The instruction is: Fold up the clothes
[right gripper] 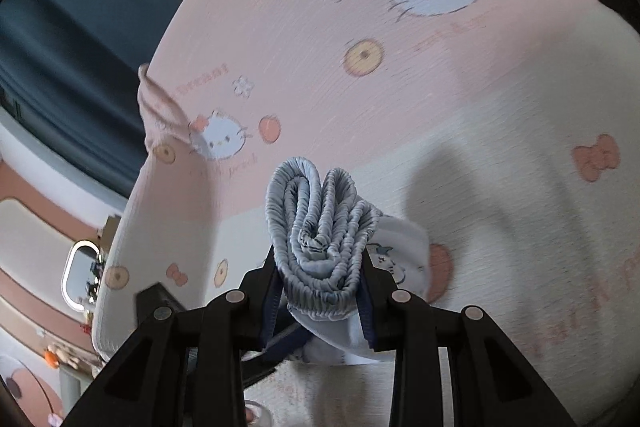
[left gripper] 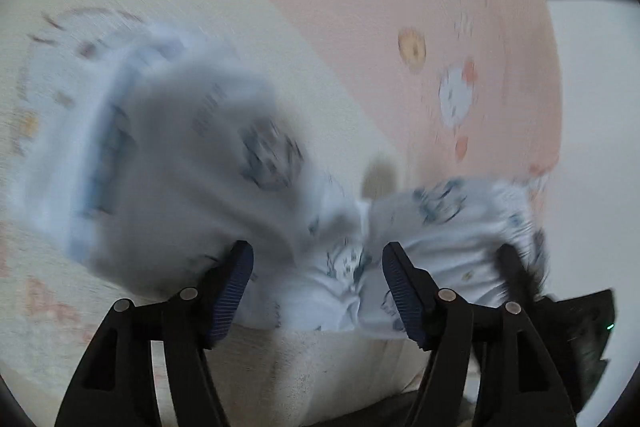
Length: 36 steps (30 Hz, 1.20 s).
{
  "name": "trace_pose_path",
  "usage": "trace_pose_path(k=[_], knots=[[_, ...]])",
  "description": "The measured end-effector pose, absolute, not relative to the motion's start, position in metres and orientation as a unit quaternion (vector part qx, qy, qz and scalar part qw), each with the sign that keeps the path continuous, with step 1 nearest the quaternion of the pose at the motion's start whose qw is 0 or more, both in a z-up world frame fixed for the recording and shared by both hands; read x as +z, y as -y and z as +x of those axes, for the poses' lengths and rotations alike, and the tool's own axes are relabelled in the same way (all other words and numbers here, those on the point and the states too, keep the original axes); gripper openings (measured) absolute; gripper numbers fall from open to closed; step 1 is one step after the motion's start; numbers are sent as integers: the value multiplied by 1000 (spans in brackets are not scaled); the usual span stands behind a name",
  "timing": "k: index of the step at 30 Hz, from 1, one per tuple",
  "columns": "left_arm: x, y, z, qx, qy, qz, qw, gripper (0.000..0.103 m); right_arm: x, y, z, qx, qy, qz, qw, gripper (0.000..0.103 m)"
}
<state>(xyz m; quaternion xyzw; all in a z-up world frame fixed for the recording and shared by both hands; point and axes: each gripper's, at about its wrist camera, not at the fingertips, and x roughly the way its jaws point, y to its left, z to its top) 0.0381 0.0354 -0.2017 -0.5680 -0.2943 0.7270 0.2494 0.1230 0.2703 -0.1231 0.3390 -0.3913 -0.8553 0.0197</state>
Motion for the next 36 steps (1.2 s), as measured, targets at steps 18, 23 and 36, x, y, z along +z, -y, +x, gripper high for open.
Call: trace_pose_path(k=[18, 23, 36], knots=[[-174, 62, 36, 763, 323, -513, 225, 65, -116, -171, 66, -869, 280, 385, 136, 32], [-181, 57, 33, 772, 305, -523, 195, 65, -145, -152, 58, -856, 266, 420, 142, 35], [-172, 56, 36, 768, 286, -532, 215, 65, -124, -198, 83, -870, 277, 390, 121, 72]])
